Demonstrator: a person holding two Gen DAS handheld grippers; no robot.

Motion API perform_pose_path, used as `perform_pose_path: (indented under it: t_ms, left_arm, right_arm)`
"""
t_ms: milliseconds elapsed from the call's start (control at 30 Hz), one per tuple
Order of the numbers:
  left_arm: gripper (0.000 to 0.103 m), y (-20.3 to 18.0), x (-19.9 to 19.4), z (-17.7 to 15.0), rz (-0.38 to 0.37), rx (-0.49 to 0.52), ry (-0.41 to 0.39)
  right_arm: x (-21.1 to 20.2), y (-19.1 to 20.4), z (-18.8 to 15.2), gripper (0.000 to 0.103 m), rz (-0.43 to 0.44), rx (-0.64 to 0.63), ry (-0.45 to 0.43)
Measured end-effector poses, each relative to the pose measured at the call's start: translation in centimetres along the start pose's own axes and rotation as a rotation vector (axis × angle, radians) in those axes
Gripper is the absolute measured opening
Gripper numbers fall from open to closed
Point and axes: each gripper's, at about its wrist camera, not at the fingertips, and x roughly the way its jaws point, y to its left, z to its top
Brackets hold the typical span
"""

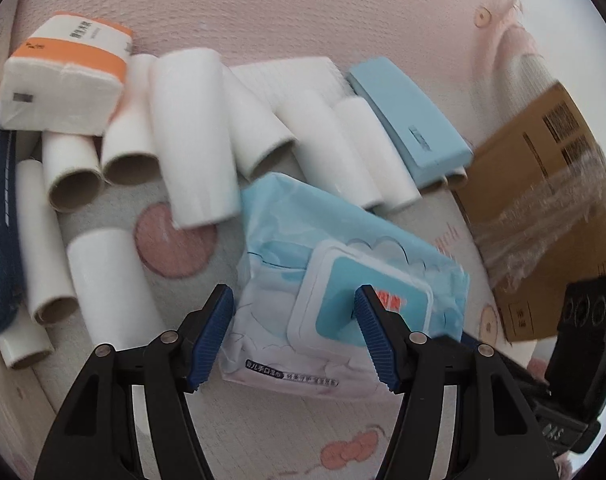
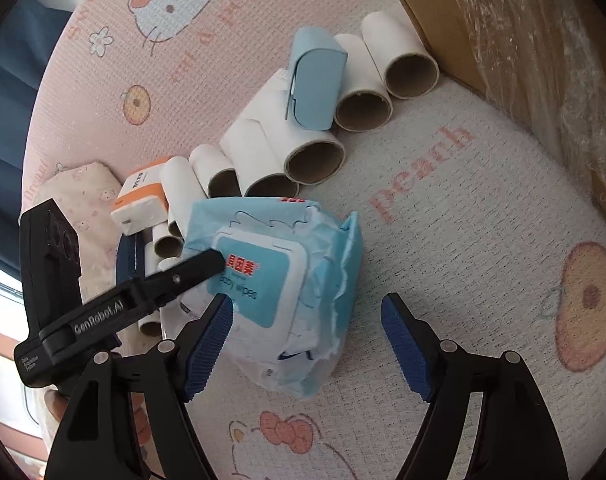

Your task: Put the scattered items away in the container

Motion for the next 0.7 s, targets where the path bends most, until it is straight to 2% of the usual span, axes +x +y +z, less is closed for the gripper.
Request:
perform_pose_path:
  t_ms: [33, 133, 267, 533, 700]
  left_arm:
    - [0.067, -0.4, 0.0, -0.5, -0.006, 0.01, 0.008]
    - [0.067, -1.6, -0.2, -2.1, -0.005, 0.036, 0.013]
    - [0.066, -2.5, -0.6, -4.3, -0.002, 0.018, -0.004]
    - [0.066, -4.0, -1.6, -8.2, 0.006, 0.013, 0.0]
    - [0.066, -3.4, -2.4, -9.6, -0.013, -0.06, -0.015]
  right_arm:
    - [0.0, 0.0, 0.0, 0.074, -0.005, -0.005, 0.001]
    - [0.0, -0.2, -0.2, 0.059, -0.03, -0.011, 0.012]
    - [-0.7, -0.4, -0.5, 0.05, -0.084, -0.039, 0.001]
    - [-2.3, -1.5, -1.5, 0.05, -0.098, 0.001, 0.029]
    - [-2.7, -1.9, -2.3, 0.05, -0.074, 0.028, 0.065]
